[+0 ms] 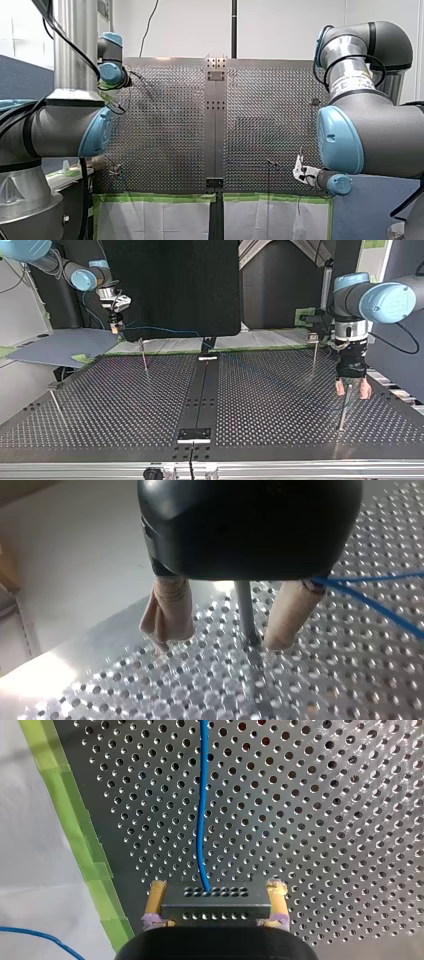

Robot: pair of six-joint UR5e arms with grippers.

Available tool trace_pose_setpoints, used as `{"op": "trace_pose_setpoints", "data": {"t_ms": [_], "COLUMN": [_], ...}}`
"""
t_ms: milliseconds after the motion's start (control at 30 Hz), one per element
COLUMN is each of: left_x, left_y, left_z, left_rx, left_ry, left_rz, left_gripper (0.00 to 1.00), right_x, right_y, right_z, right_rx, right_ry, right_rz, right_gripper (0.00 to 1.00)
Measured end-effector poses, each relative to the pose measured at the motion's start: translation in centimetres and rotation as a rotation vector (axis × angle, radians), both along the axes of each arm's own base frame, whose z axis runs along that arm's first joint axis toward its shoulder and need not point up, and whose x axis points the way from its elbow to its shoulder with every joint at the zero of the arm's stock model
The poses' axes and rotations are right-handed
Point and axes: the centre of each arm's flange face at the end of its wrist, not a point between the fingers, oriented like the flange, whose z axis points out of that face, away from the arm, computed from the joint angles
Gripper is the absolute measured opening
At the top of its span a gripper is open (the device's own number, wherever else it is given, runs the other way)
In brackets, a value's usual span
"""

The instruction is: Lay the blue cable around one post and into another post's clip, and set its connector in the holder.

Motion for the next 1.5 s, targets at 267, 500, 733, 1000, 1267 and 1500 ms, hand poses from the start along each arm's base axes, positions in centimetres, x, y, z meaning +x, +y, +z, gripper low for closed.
{"op": "trace_pose_setpoints", "data": {"t_ms": [267, 500, 733, 1000, 1267, 1500], "left_x": [-0.8, -1.7, -2.6, -4.6, -6.1, -7.0], "left_y": [-0.7, -0.9, -1.1, -1.6, -1.9, -1.1], "left_z": [0.5, 0.5, 0.9, 1.7, 1.6, 3.5], "left_rx": [-0.058, -0.109, -0.121, -0.122, -0.107, -0.057], "left_ry": [-0.028, -0.051, -0.054, -0.075, -0.057, -0.053], "left_rz": [-0.048, -0.061, -0.059, -0.064, -0.061, 0.001], "left_gripper": [1.00, 1.00, 1.00, 1.00, 1.00, 1.00], "right_x": [0.2, 0.2, 0.3, 0.4, 0.6, 0.7], "right_y": [0.0, 0.1, 0.1, 0.0, 0.0, 0.0], "right_z": [0.0, 0.0, 0.0, 0.0, 0.1, 0.1], "right_rx": [0.000, 0.000, -0.001, -0.002, -0.003, -0.004], "right_ry": [0.000, 0.000, 0.000, 0.000, 0.000, 0.000], "right_rz": [0.001, 0.002, 0.003, 0.006, 0.008, 0.010], "right_gripper": [0.00, 0.00, 0.00, 0.00, 0.00, 0.00]}}
